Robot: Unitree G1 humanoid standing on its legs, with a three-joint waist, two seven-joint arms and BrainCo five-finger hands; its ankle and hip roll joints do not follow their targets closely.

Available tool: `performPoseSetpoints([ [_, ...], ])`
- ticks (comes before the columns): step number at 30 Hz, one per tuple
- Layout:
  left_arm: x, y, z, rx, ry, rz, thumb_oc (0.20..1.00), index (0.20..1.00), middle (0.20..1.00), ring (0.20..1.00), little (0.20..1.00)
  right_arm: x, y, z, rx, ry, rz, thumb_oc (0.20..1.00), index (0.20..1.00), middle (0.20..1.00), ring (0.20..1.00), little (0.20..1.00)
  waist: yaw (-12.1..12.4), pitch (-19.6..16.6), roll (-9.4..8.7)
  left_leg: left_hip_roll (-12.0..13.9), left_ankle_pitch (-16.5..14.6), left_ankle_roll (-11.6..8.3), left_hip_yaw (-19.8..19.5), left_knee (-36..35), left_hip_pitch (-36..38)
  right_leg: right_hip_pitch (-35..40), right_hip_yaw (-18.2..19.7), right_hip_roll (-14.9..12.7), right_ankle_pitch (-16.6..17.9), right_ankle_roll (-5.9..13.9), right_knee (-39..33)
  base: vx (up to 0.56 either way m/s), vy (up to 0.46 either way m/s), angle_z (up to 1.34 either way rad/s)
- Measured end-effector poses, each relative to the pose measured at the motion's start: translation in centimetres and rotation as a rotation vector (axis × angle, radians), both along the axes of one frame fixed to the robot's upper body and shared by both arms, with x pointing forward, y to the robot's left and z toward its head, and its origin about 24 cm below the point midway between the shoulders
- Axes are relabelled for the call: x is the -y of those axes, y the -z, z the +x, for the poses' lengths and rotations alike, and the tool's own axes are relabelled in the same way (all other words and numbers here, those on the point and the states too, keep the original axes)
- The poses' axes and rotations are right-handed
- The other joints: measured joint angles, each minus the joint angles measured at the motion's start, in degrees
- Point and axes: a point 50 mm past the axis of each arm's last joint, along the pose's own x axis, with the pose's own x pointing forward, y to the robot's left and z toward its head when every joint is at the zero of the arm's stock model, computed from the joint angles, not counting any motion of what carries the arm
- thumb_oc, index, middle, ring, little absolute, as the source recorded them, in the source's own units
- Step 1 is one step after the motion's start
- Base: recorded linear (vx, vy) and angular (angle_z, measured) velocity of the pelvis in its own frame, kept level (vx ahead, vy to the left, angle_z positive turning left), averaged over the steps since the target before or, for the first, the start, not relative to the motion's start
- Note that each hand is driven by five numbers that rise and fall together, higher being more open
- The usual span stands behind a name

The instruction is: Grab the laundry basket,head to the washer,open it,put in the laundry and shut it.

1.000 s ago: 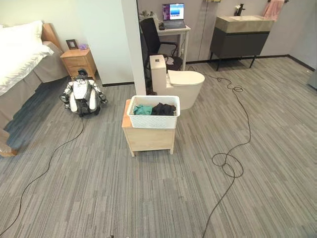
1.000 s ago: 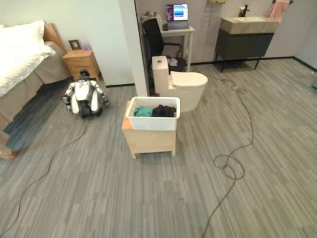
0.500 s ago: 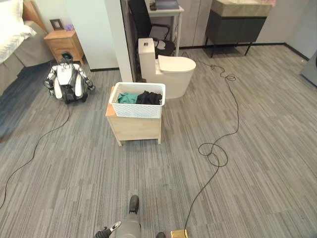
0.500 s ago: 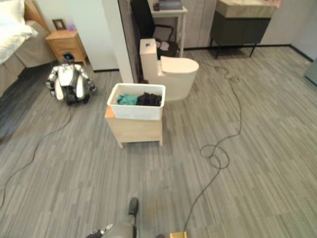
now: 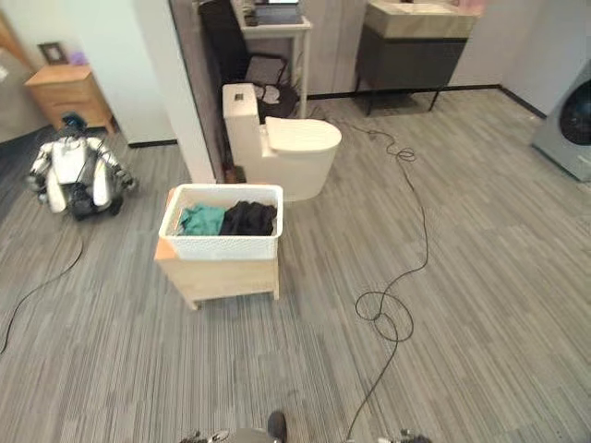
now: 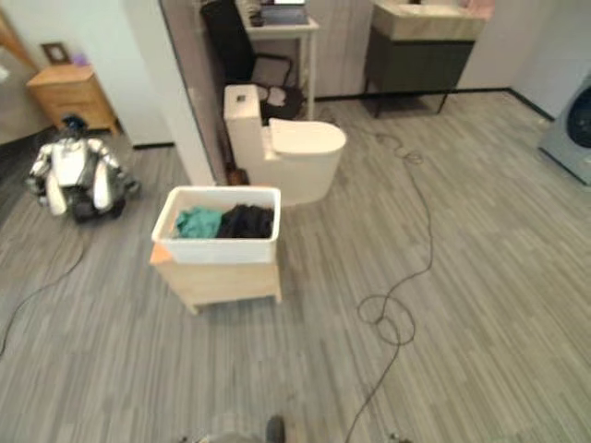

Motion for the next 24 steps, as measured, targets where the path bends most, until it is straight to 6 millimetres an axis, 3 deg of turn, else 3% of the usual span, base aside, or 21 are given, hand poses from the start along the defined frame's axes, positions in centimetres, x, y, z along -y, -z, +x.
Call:
performPoseSetpoints([
  [1,0.3,-0.4,1.6,0.049,0.013,-0.008,1.0,1.0,1.0,1.0,1.0,0.0,-0.1,0.5,0.024,0.004,0.003,1.0,1.0,1.0,1.0,1.0,-1.5,0.8,1.38,0.9,0.5,-0.82,-1.5,-0.9,1.6,-2.3,0.3,-0.3,-0.1,0.91,-7.7,0.28,-0.033,0.51],
  [3,0.4,-0.7,2.7,0.077,0.021,-0.006,1.0,1.0,1.0,1.0,1.0,-0.2,-0.1,0.3,0.019,-0.002,0.006,1.0,1.0,1.0,1.0,1.0,-2.0,1.2,0.87,1.1,0.1,-1.47,-2.5,-2.1,4.2,-4.4,0.5,-1.4,2.7,1.7,-18.7,0.3,-0.067,0.39],
  [4,0.4,-0.8,2.8,0.083,0.022,-0.005,1.0,1.0,1.0,1.0,1.0,-0.2,-0.1,0.3,0.02,-0.003,0.007,1.0,1.0,1.0,1.0,1.0,-2.1,1.3,0.42,1.4,-1.3,-2.15,-2.6,-2.2,5.3,-5.7,0.5,-1.4,5.3,1.68,-23.0,0.3,-0.087,0.17],
  [5,0.4,-0.9,3.1,0.093,0.013,-0.005,1.0,1.0,1.0,1.0,1.0,-0.2,-0.1,0.3,0.019,-0.002,0.006,1.0,1.0,1.0,1.0,1.0,-2.1,1.6,-0.01,1.9,-2.7,-3.57,-3.0,-2.4,6.5,-5.7,2.8,0.1,8.3,2.2,-29.9,0.33,-0.096,0.2],
  [6,0.3,-0.7,2.6,0.073,0.011,0.001,1.0,1.0,1.0,1.0,1.0,-0.2,0.0,0.1,0.012,0.002,0.007,1.0,1.0,1.0,1.0,1.0,-2.6,2.1,-0.78,2.2,-3.9,-3.88,-4.2,-2.8,8.5,-5.2,7.2,1.7,13.6,2.65,-40.3,0.25,-0.069,0.3],
  [8,0.2,-0.5,2.0,0.052,0.027,0.009,1.0,1.0,1.0,1.0,1.0,0.0,0.2,-0.6,-0.017,0.023,0.001,1.0,1.0,1.0,1.0,1.0,-3.6,1.9,-2.21,2.2,-5.2,-5.01,-5.9,-3.3,10.4,-4.9,10.1,2.1,18.8,3.43,-47.2,0.18,-0.058,0.48],
  [9,0.1,-0.3,1.1,0.032,0.024,0.012,1.0,1.0,1.0,1.0,1.0,0.0,0.4,-1.7,-0.055,0.045,0.002,1.0,1.0,1.0,1.0,1.0,-3.6,1.9,-3.99,1.6,-7.0,-6.63,-6.4,-3.3,12.2,-4.5,10.0,1.2,21.0,3.2,-47.1,0.19,-0.083,0.38],
  [10,0.1,-0.2,1.0,0.028,0.024,0.012,1.0,1.0,1.0,1.0,1.0,0.2,0.5,-2.6,-0.079,0.054,-0.004,1.0,1.0,1.0,1.0,1.0,-3.6,2.0,-3.91,2.4,-8.2,-7.39,-6.9,-3.0,13.2,-4.3,10.0,1.8,23.1,3.1,-45.9,0.19,-0.094,0.53],
  [12,0.5,0.0,0.4,0.013,0.038,0.004,1.0,1.0,1.0,1.0,1.0,0.4,0.7,-4.5,-0.128,0.067,-0.011,1.0,1.0,1.0,1.0,1.0,-3.7,1.6,-2.03,5.2,-9.0,-8.34,-7.7,-0.8,14.5,-1.1,9.3,4.3,23.9,1.15,-45.3,0.21,-0.158,0.54],
  [14,0.5,0.1,0.0,0.007,0.033,-0.002,1.0,1.0,1.0,1.0,1.0,0.7,0.7,-5.0,-0.141,0.086,-0.014,1.0,1.0,1.0,1.0,1.0,-3.6,1.3,-1.6,7.7,-8.9,-9.35,-7.7,2.5,14.7,1.5,8.4,6.5,23.2,-3.6,-45.3,0.22,-0.211,0.26],
  [17,0.1,0.1,-0.4,-0.008,0.03,0.01,1.0,1.0,1.0,1.0,1.0,0.9,0.6,-4.5,-0.119,0.099,-0.016,1.0,1.0,1.0,1.0,1.0,-3.4,1.1,-2.27,9.0,-8.5,-12.1,-9.1,8.3,13.7,4.1,7.6,7.9,21.7,-5.14,-46.0,0.22,-0.25,0.09],
  [19,-0.4,0.2,-1.0,-0.024,0.009,0.021,1.0,1.0,1.0,1.0,1.0,1.2,0.5,-4.3,-0.113,0.109,-0.021,1.0,1.0,1.0,1.0,1.0,-3.4,0.6,-3.03,10.4,-8.0,-14.76,-9.1,16.7,11.3,8.4,6.1,8.9,20.7,-5.88,-49.6,0.1,-0.2,0.24],
  [21,-0.8,0.1,-0.9,-0.012,0.002,0.032,1.0,1.0,1.0,1.0,1.0,1.4,0.5,-4.8,-0.117,0.134,-0.022,1.0,1.0,1.0,1.0,1.0,-2.7,0.0,-4.36,10.7,-5.8,-19.01,-9.6,26.5,6.7,9.9,6.3,9.5,20.7,-7.12,-50.4,0.04,-0.193,0.06],
  [22,-1.1,0.0,-0.9,-0.014,0.0,0.041,1.0,1.0,1.0,1.0,1.0,1.6,0.4,-4.6,-0.107,0.137,-0.027,1.0,1.0,1.0,1.0,1.0,-2.9,-0.3,-4.82,10.8,-6.2,-18.86,-10.5,31.1,4.3,10.4,6.0,9.9,20.6,-8.28,-50.8,0.04,-0.193,0.05],
  [23,-1.0,-0.1,-0.6,0.001,0.003,0.035,1.0,1.0,1.0,1.0,1.0,2.1,0.1,-3.5,-0.066,0.156,-0.032,1.0,1.0,1.0,1.0,1.0,-2.7,-0.4,-4.26,10.9,-3.7,-18.87,-11.3,34.0,1.9,10.3,5.7,10.6,20.0,-10.15,-50.7,0.05,-0.081,0.2],
  [24,-0.3,-1.7,2.6,0.169,0.113,0.016,1.0,1.0,1.0,1.0,1.0,3.3,-0.6,-1.6,0.019,0.178,-0.047,1.0,1.0,1.0,1.0,1.0,-2.3,1.9,-4.37,11.2,-2.3,-18.26,-11.7,44.2,-5.2,11.1,5.1,10.7,20.4,-10.66,-51.6,0.07,-0.033,0.17],
])
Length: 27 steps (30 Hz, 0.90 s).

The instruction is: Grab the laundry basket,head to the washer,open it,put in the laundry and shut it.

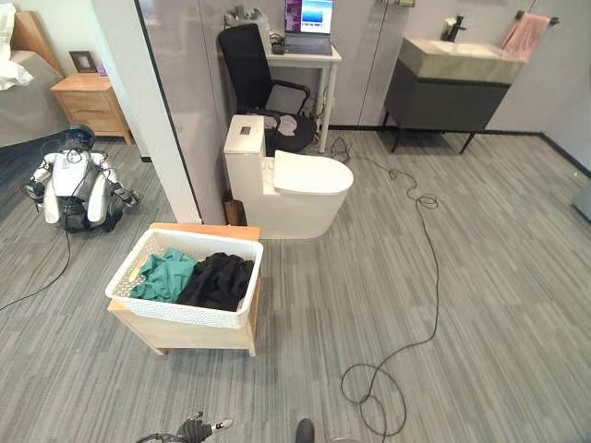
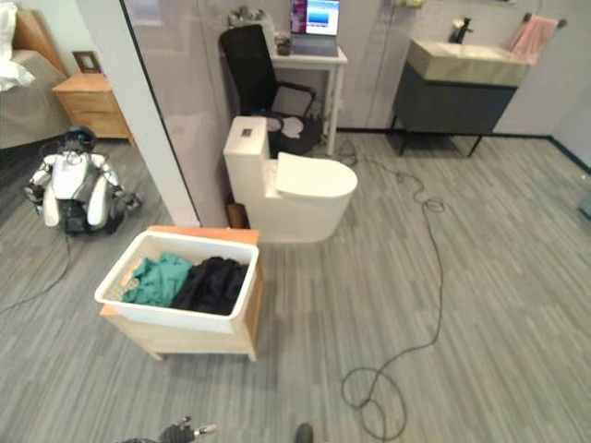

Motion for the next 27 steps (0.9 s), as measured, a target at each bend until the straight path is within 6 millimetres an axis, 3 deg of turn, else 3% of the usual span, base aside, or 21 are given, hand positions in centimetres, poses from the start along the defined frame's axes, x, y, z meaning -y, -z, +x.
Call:
performPoseSetpoints([
  [1,0.3,-0.4,0.7,0.042,0.024,-0.011,1.0,1.0,1.0,1.0,1.0,0.5,-0.2,0.3,0.011,0.001,-0.017,1.0,1.0,1.0,1.0,1.0,0.2,0.3,0.01,-0.2,-1.3,1.26,0.4,0.2,-1.4,-0.1,-0.4,0.0,0.6,0.03,-0.2,0.1,-0.014,0.19],
  [2,1.1,-1.6,2.5,0.134,0.06,-0.039,1.0,1.0,1.0,1.0,1.0,1.4,-1.1,2.6,0.082,-0.016,-0.053,1.0,1.0,1.0,1.0,1.0,0.7,0.8,0.12,-0.1,-2.5,3.19,2.1,-4.8,-3.8,0.7,-0.7,-0.1,-0.2,-0.64,-0.9,0.12,0.013,0.09],
  [3,1.4,-2.5,3.2,0.191,0.079,-0.052,1.0,1.0,1.0,1.0,1.0,1.6,-1.4,3.2,0.106,-0.023,-0.061,1.0,1.0,1.0,1.0,1.0,0.5,1.1,-0.4,0.0,-2.4,3.17,3.2,-9.5,-3.4,0.9,-1.1,-0.1,0.2,-0.81,-1.7,0.12,0.046,0.24],
  [4,2.2,-4.6,5.3,0.322,0.107,-0.081,1.0,1.0,1.0,1.0,1.0,2.2,-2.4,5.1,0.178,-0.042,-0.09,1.0,1.0,1.0,1.0,1.0,1.0,1.7,-0.17,0.5,-1.9,2.67,3.6,-19.7,-3.5,2.0,-2.0,-0.1,-0.1,-0.95,-2.5,0.15,0.076,0.24],
  [7,3.2,-7.6,7.8,0.49,0.107,-0.135,1.0,1.0,1.0,1.0,1.0,2.6,-4.1,8.6,0.292,-0.106,-0.114,1.0,1.0,1.0,1.0,1.0,2.0,2.3,0.35,1.9,1.8,0.68,3.7,-36.8,-2.6,2.2,-2.4,0.6,-0.4,-0.11,-2.7,0.18,0.1,0.08],
  [9,3.7,-9.1,9.7,0.567,0.091,-0.127,1.0,1.0,1.0,1.0,1.0,1.1,-4.9,11.9,0.329,-0.214,-0.133,1.0,1.0,1.0,1.0,1.0,4.1,2.6,1.24,3.3,6.4,-1.04,-2.6,-49.9,-1.5,2.1,-1.3,2.5,-0.8,0.3,-2.4,0.25,0.172,-0.2],
  [12,4.5,-10.4,10.6,0.617,0.117,-0.135,1.0,1.0,1.0,1.0,1.0,-2.5,-6.5,15.9,0.439,-0.358,-0.1,1.0,1.0,1.0,1.0,1.0,5.8,3.2,3.01,4.1,7.5,-1.06,-2.3,-48.6,-1.7,3.8,-0.4,3.3,-1.3,0.2,-2.7,0.24,0.204,-0.25],
  [14,5.0,-11.5,11.0,0.654,0.141,-0.146,1.0,1.0,1.0,1.0,1.0,-3.8,-6.8,16.6,0.466,-0.391,-0.081,1.0,1.0,1.0,1.0,1.0,5.9,3.1,3.62,4.2,7.7,-0.89,0.4,-46.8,-1.4,4.0,0.1,3.1,-1.8,0.75,-2.6,0.21,0.204,-0.08],
  [16,5.3,-12.9,11.5,0.714,0.166,-0.156,1.0,1.0,1.0,1.0,1.0,-4.8,-7.1,17.2,0.489,-0.411,-0.066,1.0,1.0,1.0,1.0,1.0,6.6,2.7,5.07,4.2,7.7,-0.84,0.4,-45.3,-0.3,4.1,1.4,3.0,-2.0,1.2,-2.4,0.2,0.217,-0.28],
  [18,5.9,-14.6,12.0,0.784,0.193,-0.177,1.0,1.0,1.0,1.0,1.0,-5.3,-7.4,17.6,0.506,-0.426,-0.051,1.0,1.0,1.0,1.0,1.0,7.2,2.6,6.6,2.7,8.3,0.53,1.4,-46.1,3.3,4.5,3.1,1.8,-2.1,3.13,-2.1,0.28,0.391,-0.33],
  [19,6.1,-15.2,12.1,0.801,0.202,-0.187,1.0,1.0,1.0,1.0,1.0,-5.6,-7.6,17.7,0.513,-0.434,-0.045,1.0,1.0,1.0,1.0,1.0,7.0,2.6,7.16,1.9,8.6,2.15,1.8,-46.2,4.8,4.6,3.9,1.4,-2.0,3.63,-1.5,0.23,0.404,-0.3],
  [20,6.1,-16.3,12.5,0.839,0.221,-0.19,1.0,1.0,1.0,1.0,1.0,-6.2,-8.0,18.3,0.529,-0.46,-0.042,1.0,1.0,1.0,1.0,1.0,7.3,2.8,7.52,1.1,7.4,4.82,3.5,-46.8,6.5,4.8,4.5,-0.3,-3.0,5.03,-0.6,0.11,0.201,-0.46],
  [23,6.1,-19.2,14.7,0.949,0.244,-0.17,1.0,1.0,1.0,1.0,1.0,-7.4,-8.8,19.2,0.567,-0.506,-0.014,1.0,1.0,1.0,1.0,1.0,7.6,2.5,7.98,-2.9,5.5,7.12,6.3,-47.1,9.0,4.3,6.0,-4.9,-5.3,8.31,3.0,0.1,0.245,-0.37],
  [25,5.7,-20.7,15.8,0.998,0.237,-0.143,1.0,1.0,1.0,1.0,1.0,-8.4,-9.3,20.0,0.581,-0.549,-0.018,1.0,1.0,1.0,1.0,1.0,8.3,2.5,7.85,-3.9,4.7,8.3,7.9,-47.2,9.2,2.0,4.6,-6.2,-6.2,9.41,6.5,0.05,0.14,-0.44],
  [26,5.0,-22.2,16.7,1.049,0.212,-0.108,1.0,1.0,1.0,1.0,1.0,-9.8,-10.0,21.1,0.612,-0.575,0.0,1.0,1.0,1.0,1.0,1.0,9.8,2.4,7.79,-3.7,4.4,8.97,10.7,-47.2,9.1,-1.1,-2.9,-8.5,-8.6,8.83,11.5,0.05,0.058,-0.68],
  [27,4.8,-22.6,17.0,1.063,0.202,-0.098,1.0,1.0,1.0,1.0,1.0,-10.3,-10.2,21.4,0.622,-0.58,0.009,1.0,1.0,1.0,1.0,1.0,10.1,2.3,7.6,-4.3,3.8,9.53,11.0,-46.8,9.2,-1.7,-4.6,-9.9,-8.7,9.66,12.4,0.09,0.069,-0.54],
])
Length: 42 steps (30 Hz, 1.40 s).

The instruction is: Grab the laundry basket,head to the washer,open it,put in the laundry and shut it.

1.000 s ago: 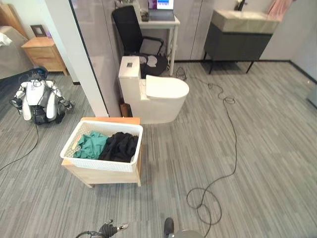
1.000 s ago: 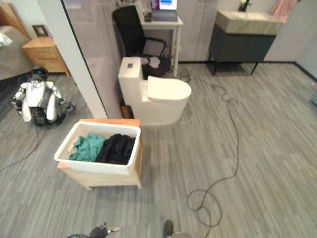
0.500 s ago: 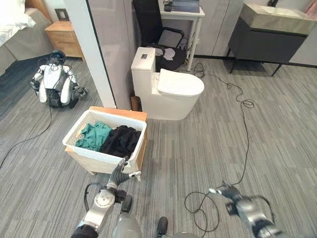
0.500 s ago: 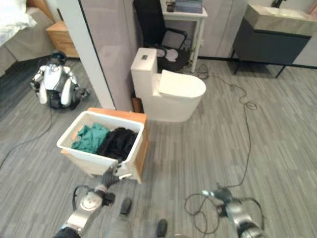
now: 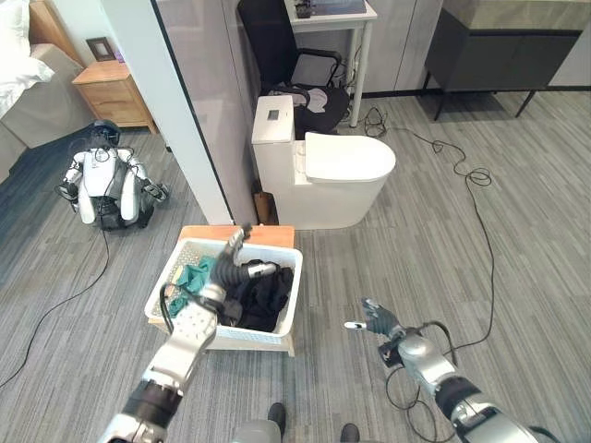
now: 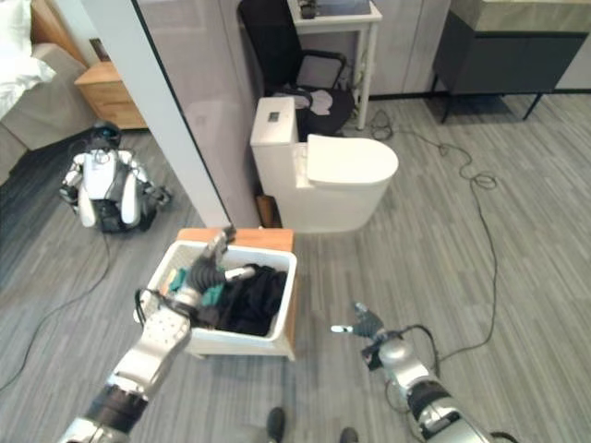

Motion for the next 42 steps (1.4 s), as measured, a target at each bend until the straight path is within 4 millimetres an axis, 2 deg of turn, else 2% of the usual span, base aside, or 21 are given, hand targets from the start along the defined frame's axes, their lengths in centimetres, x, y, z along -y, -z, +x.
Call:
performPoseSetpoints([
  [1,-0.4,-0.9,0.8,0.024,-0.015,0.055,1.0,1.0,1.0,1.0,1.0,-0.9,0.1,0.2,-0.007,-0.009,0.017,1.0,1.0,1.0,1.0,1.0,-0.2,-0.8,-1.31,-1.1,-0.4,-0.06,-0.2,0.2,-0.3,0.0,-1.3,-2.4,0.6,2.26,0.5,0.12,0.015,-0.1],
  [3,-0.6,-1.9,1.7,0.055,-0.038,0.102,1.0,1.0,1.0,1.0,1.0,-1.3,0.3,0.0,-0.02,-0.021,0.028,1.0,1.0,1.0,1.0,1.0,-0.7,-1.3,-2.42,-1.6,-0.5,0.09,-1.1,0.0,-0.1,-0.4,-0.2,-1.9,-0.3,3.4,0.4,0.13,0.01,0.19],
  [4,-0.9,-2.5,3.0,0.062,-0.082,0.139,1.0,1.0,1.0,1.0,1.0,-1.2,0.5,-0.3,-0.031,-0.021,0.022,1.0,1.0,1.0,1.0,1.0,-1.7,-1.2,-1.95,-0.6,-0.3,0.29,-2.8,-0.3,0.1,-2.6,2.6,0.8,-3.0,2.72,4.2,0.12,-0.007,0.46],
  [6,-1.3,-2.7,4.2,0.049,-0.129,0.189,1.0,1.0,1.0,1.0,1.0,-0.9,1.4,-1.1,-0.071,-0.018,0.006,1.0,1.0,1.0,1.0,1.0,-3.9,-1.3,-2.72,-0.6,-0.2,0.19,-5.4,0.6,0.3,-3.4,8.1,5.3,-2.9,2.74,2.6,0.17,-0.074,0.83],
  [7,-0.9,-2.5,4.8,0.028,-0.132,0.23,1.0,1.0,1.0,1.0,1.0,-0.2,2.3,-2.2,-0.106,0.003,-0.001,1.0,1.0,1.0,1.0,1.0,-5.7,-1.8,-3.81,-1.7,-0.3,0.05,-8.1,0.7,1.2,-1.3,10.0,6.2,0.0,-1.0,0.1,0.12,-0.118,1.12],
  [9,0.3,-1.5,5.8,-0.029,-0.137,0.25,1.0,1.0,1.0,1.0,1.0,1.4,3.4,-3.6,-0.168,0.036,-0.037,1.0,1.0,1.0,1.0,1.0,-6.0,-2.2,-3.14,-1.4,-0.3,-1.5,-10.1,2.6,1.2,3.3,5.9,6.2,1.9,-2.79,-4.5,0.12,-0.119,0.94],
  [10,0.1,-1.3,5.7,-0.037,-0.145,0.251,1.0,1.0,1.0,1.0,1.0,1.6,3.3,-3.5,-0.167,0.04,-0.041,1.0,1.0,1.0,1.0,1.0,-5.9,-2.2,-3.07,-1.2,-0.2,-2.03,-9.7,3.7,0.5,3.8,5.8,6.5,2.3,-3.1,-5.3,0.08,-0.085,0.42],
  [11,-0.1,-1.0,5.8,-0.053,-0.153,0.256,1.0,1.0,1.0,1.0,1.0,1.8,3.2,-3.5,-0.165,0.044,-0.043,1.0,1.0,1.0,1.0,1.0,-5.7,-2.3,-3.02,-1.0,-0.2,-2.8,-9.7,5.5,-0.6,4.0,5.4,6.8,2.4,-3.34,-6.0,0.02,-0.052,0.28],
  [13,-1.4,0.2,6.3,-0.151,-0.207,0.286,1.0,1.0,1.0,1.0,1.0,2.0,3.0,-3.2,-0.161,0.049,-0.044,1.0,1.0,1.0,1.0,1.0,-5.7,-1.8,-3.74,-1.4,0.2,-4.53,-9.6,15.1,-6.3,4.7,3.5,6.6,3.4,-4.88,-7.5,0.05,-0.036,0.36],
  [15,-2.3,1.0,6.9,-0.24,-0.245,0.352,1.0,1.0,1.0,1.0,1.0,2.1,2.8,-3.1,-0.156,0.03,-0.063,1.0,1.0,1.0,1.0,1.0,-5.7,-1.5,-4.31,-1.0,0.5,-6.01,-8.6,19.4,-10.1,5.7,2.1,6.3,3.9,-5.97,-9.9,0.03,0.007,0.3],
  [17,-2.6,0.3,7.4,-0.234,-0.262,0.363,1.0,1.0,1.0,1.0,1.0,2.2,2.7,-3.0,-0.149,0.027,-0.068,1.0,1.0,1.0,1.0,1.0,-5.8,-1.3,-4.49,0.4,0.5,-5.92,-7.9,17.9,-11.2,5.5,1.0,6.6,3.9,-6.88,-10.8,0.07,0.043,0.32],
  [18,-3.0,-1.0,8.1,-0.211,-0.275,0.387,1.0,1.0,1.0,1.0,1.0,2.3,2.6,-2.9,-0.152,0.024,-0.081,1.0,1.0,1.0,1.0,1.0,-5.6,-0.6,-4.87,3.1,1.1,-6.89,-8.1,12.7,-11.0,5.3,0.9,7.6,3.9,-6.86,-11.3,0.1,0.03,0.25],
  [20,-4.4,-1.7,8.4,-0.215,-0.311,0.416,1.0,1.0,1.0,1.0,1.0,2.2,2.5,-2.7,-0.145,0.021,-0.08,1.0,1.0,1.0,1.0,1.0,-5.8,-0.5,-4.77,6.1,2.4,-8.98,-10.0,6.4,-10.9,4.6,1.2,9.0,4.1,-6.67,-11.8,0.13,0.03,0.05],
  [22,-5.9,-1.8,8.2,-0.237,-0.352,0.442,1.0,1.0,1.0,1.0,1.0,2.3,2.3,-2.7,-0.135,0.015,-0.08,1.0,1.0,1.0,1.0,1.0,-5.8,0.0,-4.31,7.5,2.8,-9.1,-10.2,3.1,-10.6,4.3,1.6,9.8,4.1,-6.69,-12.6,0.18,0.069,-0.17],
  [25,-7.1,-0.5,7.8,-0.315,-0.397,0.467,1.0,1.0,1.0,1.0,1.0,2.3,2.5,-3.1,-0.143,0.011,-0.075,1.0,1.0,1.0,1.0,1.0,-6.2,0.3,-3.67,6.4,3.1,-9.15,-9.4,2.0,-8.3,5.7,1.8,10.1,5.0,-7.44,-13.7,0.14,0.107,-0.08],
  [26,-7.4,-0.3,7.7,-0.329,-0.404,0.473,1.0,1.0,1.0,1.0,1.0,2.3,2.5,-3.1,-0.142,0.01,-0.075,1.0,1.0,1.0,1.0,1.0,-6.2,0.3,-3.52,6.3,3.1,-9.16,-9.4,1.9,-8.0,5.7,2.2,10.2,5.1,-7.25,-13.8,0.05,0.066,-0.3],
  [27,-8.7,0.9,7.3,-0.406,-0.444,0.517,1.0,1.0,1.0,1.0,1.0,2.1,2.1,-2.7,-0.125,-0.015,-0.086,1.0,1.0,1.0,1.0,1.0,-6.2,0.4,-2.01,5.8,4.6,-8.51,-8.4,1.0,-5.8,5.7,2.9,10.7,5.6,-6.57,-13.9,0.08,0.125,-0.31],
  [28,-10.0,1.4,6.9,-0.471,-0.496,0.533,1.0,1.0,1.0,1.0,1.0,1.6,2.1,-2.8,-0.124,-0.041,-0.09,1.0,1.0,1.0,1.0,1.0,-6.9,0.5,-1.87,5.4,5.5,-7.37,-6.9,-0.4,-5.2,5.4,3.1,10.3,6.0,-5.82,-14.1,0.04,0.094,-0.33],
  [30,-11.3,1.8,6.2,-0.526,-0.547,0.545,1.0,1.0,1.0,1.0,1.0,1.0,2.3,-3.0,-0.131,-0.077,-0.095,1.0,1.0,1.0,1.0,1.0,-7.0,0.8,-2.14,3.8,5.5,-7.13,-6.4,-0.5,-5.2,5.0,3.6,8.7,6.2,-4.9,-13.9,0.0,0.09,-0.13],
  [35,-12.4,1.8,5.8,-0.551,-0.579,0.53,1.0,1.0,1.0,1.0,1.0,-0.4,2.2,-2.9,-0.122,-0.108,-0.044,1.0,1.0,1.0,1.0,1.0,-6.5,1.1,-1.72,1.9,5.2,-6.72,-4.9,-0.7,-5.3,4.2,5.0,6.5,5.7,-3.19,-14.2,-0.03,0.071,-0.12],
  [42,-12.9,2.3,5.4,-0.602,-0.568,0.524,1.0,1.0,1.0,1.0,1.0,0.3,1.5,-2.5,-0.095,-0.114,-0.054,1.0,1.0,1.0,1.0,1.0,-7.6,3.8,-1.66,3.1,5.0,-6.32,-4.6,-0.5,-8.9,0.0,5.4,7.7,6.5,-2.95,-13.6,-0.07,0.043,-0.06],
])
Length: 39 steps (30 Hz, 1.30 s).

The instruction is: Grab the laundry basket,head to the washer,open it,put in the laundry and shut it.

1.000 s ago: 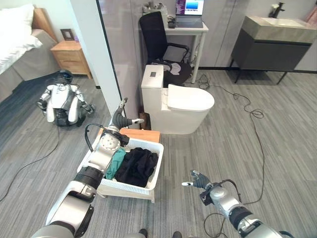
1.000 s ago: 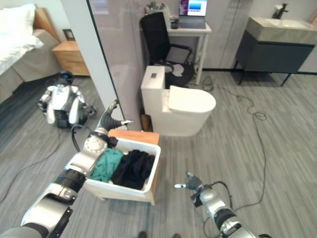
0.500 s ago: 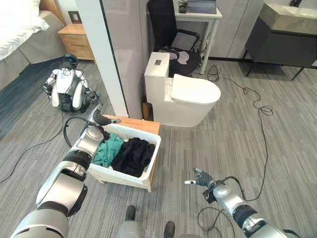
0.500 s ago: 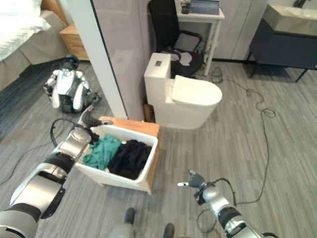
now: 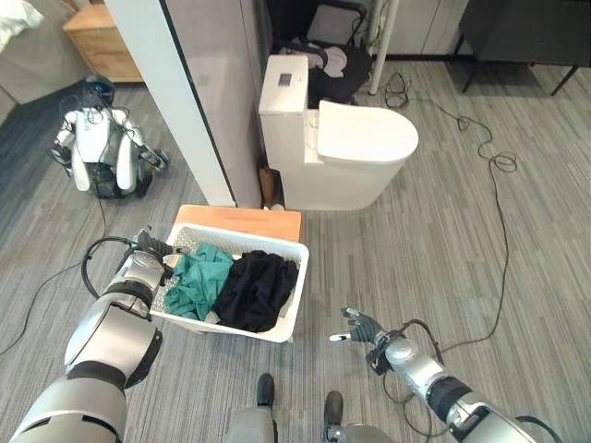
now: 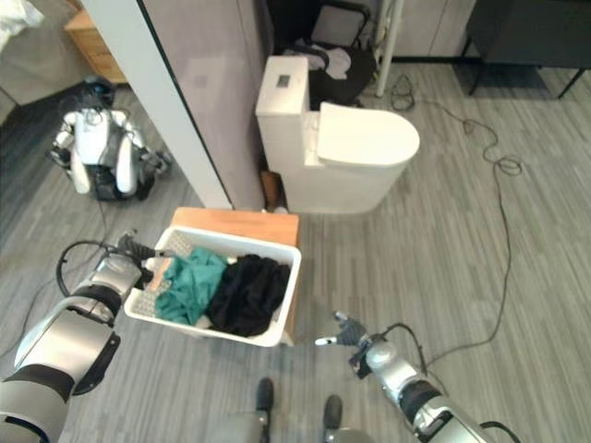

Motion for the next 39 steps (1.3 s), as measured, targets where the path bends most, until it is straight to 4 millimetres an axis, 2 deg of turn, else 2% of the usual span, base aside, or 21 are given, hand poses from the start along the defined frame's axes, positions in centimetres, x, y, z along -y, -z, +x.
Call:
performPoseSetpoints([
  [3,-0.8,-0.1,-0.4,-0.013,-0.023,0.002,1.0,1.0,1.0,1.0,1.0,1.2,-0.6,0.4,0.024,0.009,-0.025,1.0,1.0,1.0,1.0,1.0,-0.4,2.4,-0.33,0.6,0.4,0.47,0.8,0.2,-2.4,-3.7,0.6,0.3,-0.2,0.13,2.4,-0.08,0.015,-0.16],
  [5,-1.3,0.1,-0.7,-0.028,-0.043,-0.023,1.0,1.0,1.0,1.0,1.0,2.1,-0.8,0.4,0.03,0.013,-0.044,1.0,1.0,1.0,1.0,1.0,-1.0,3.8,-1.22,0.7,0.5,0.63,0.9,0.5,-3.3,-4.9,0.7,0.3,-0.1,0.14,3.1,-0.09,0.001,-0.1],
  [7,-2.2,-0.6,-0.9,-0.02,-0.063,-0.016,1.0,1.0,1.0,1.0,1.0,2.4,-1.4,0.7,0.053,0.007,-0.05,1.0,1.0,1.0,1.0,1.0,-1.6,5.2,-2.35,0.9,0.5,0.62,1.0,1.2,-4.5,-6.2,0.8,0.5,-0.2,0.17,3.8,-0.07,-0.01,-0.04],
  [10,-4.0,-3.7,-0.4,0.065,-0.118,-0.007,1.0,1.0,1.0,1.0,1.0,1.9,-3.1,1.8,0.129,-0.017,-0.023,1.0,1.0,1.0,1.0,1.0,-1.6,6.5,-4.01,1.3,0.6,0.54,1.1,2.1,-7.3,-9.4,0.9,0.9,-0.1,0.04,5.2,-0.03,-0.005,-0.07],
  [14,-4.9,-6.4,0.1,0.146,-0.143,0.009,1.0,1.0,1.0,1.0,1.0,1.3,-4.1,2.5,0.182,-0.038,-0.002,1.0,1.0,1.0,1.0,1.0,-1.6,8.1,-5.03,1.8,0.6,0.45,1.0,2.1,-7.7,-9.7,0.9,1.2,-0.1,0.04,5.3,-0.01,-0.004,-0.01],
  [17,-5.2,-8.7,0.6,0.242,-0.142,0.051,1.0,1.0,1.0,1.0,1.0,0.8,-4.4,2.8,0.201,-0.044,0.013,1.0,1.0,1.0,1.0,1.0,-1.5,9.4,-5.18,1.8,0.7,0.31,0.9,2.1,-8.6,-10.5,0.7,1.3,0.2,-0.5,5.2,0.02,0.003,0.05],
  [20,-4.9,-9.6,1.0,0.294,-0.132,0.072,1.0,1.0,1.0,1.0,1.0,0.4,-4.1,2.8,0.199,-0.036,0.021,1.0,1.0,1.0,1.0,1.0,-1.3,9.5,-5.16,1.6,0.7,0.31,0.8,2.1,-8.9,-10.5,0.5,1.2,0.3,-0.54,4.9,0.03,0.01,0.04],
  [24,-2.6,-11.9,2.5,0.447,-0.046,0.053,1.0,1.0,1.0,1.0,1.0,-0.1,-2.2,2.0,0.125,0.004,0.021,1.0,1.0,1.0,1.0,1.0,-0.1,9.7,-4.93,1.5,0.7,0.31,0.8,2.0,-8.3,-9.8,0.5,1.0,0.3,-0.54,4.8,0.02,0.023,0.01],
  [28,-2.0,-12.4,2.7,0.488,-0.032,0.079,1.0,1.0,1.0,1.0,1.0,-0.4,-1.5,1.6,0.092,0.023,0.033,1.0,1.0,1.0,1.0,1.0,-0.1,10.2,-4.27,1.2,0.7,0.31,0.9,2.0,-7.3,-8.8,0.6,0.8,0.2,-0.42,4.7,0.0,0.009,0.0],
  [34,-2.8,-12.3,2.5,0.438,-0.051,0.156,1.0,1.0,1.0,1.0,1.0,-0.1,-1.4,1.5,0.084,0.036,0.044,1.0,1.0,1.0,1.0,1.0,-0.3,10.4,-3.89,1.3,0.7,0.29,1.0,2.6,-9.3,-11.0,0.8,0.8,0.3,-0.11,5.4,-0.01,0.005,-0.02],
  [39,-5.8,-13.8,1.1,0.407,-0.175,0.203,1.0,1.0,1.0,1.0,1.0,-0.3,-2.6,2.6,0.131,0.015,0.049,1.0,1.0,1.0,1.0,1.0,-0.4,11.4,-5.07,1.8,0.7,0.3,1.2,4.1,-12.5,-14.4,1.2,1.1,0.9,-0.61,6.6,-0.01,-0.013,-0.07],
])
